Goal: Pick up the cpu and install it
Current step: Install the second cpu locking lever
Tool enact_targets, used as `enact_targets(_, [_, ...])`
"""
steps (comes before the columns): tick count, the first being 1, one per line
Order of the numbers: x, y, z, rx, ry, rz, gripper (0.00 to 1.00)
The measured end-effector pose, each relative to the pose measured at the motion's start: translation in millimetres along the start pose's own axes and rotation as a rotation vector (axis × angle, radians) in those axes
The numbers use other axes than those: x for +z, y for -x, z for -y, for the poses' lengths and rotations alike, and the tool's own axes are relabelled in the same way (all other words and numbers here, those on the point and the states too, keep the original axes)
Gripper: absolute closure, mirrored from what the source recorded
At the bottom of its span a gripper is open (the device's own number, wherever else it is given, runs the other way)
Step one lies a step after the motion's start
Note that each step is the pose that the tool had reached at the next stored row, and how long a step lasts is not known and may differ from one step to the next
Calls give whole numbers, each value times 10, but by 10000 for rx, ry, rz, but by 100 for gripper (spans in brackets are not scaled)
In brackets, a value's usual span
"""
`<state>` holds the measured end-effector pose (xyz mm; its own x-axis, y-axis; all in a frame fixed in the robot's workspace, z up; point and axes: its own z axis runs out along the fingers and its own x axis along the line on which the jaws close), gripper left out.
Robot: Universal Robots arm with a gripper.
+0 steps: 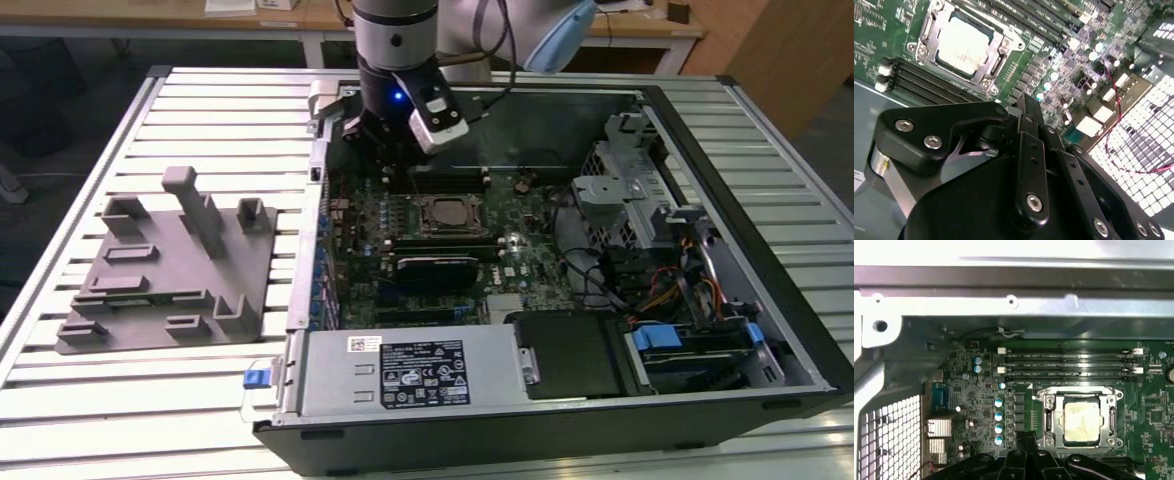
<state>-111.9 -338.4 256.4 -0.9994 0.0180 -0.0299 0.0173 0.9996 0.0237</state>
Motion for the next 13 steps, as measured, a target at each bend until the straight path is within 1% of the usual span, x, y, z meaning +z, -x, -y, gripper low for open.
enact_targets(7, [1,-23,-100,-39,0,-2,89])
enact_targets(12, [4,-27,-208,-108,3,-3,89])
enact_targets(13, [5,-28,-241,-145,4,-3,89])
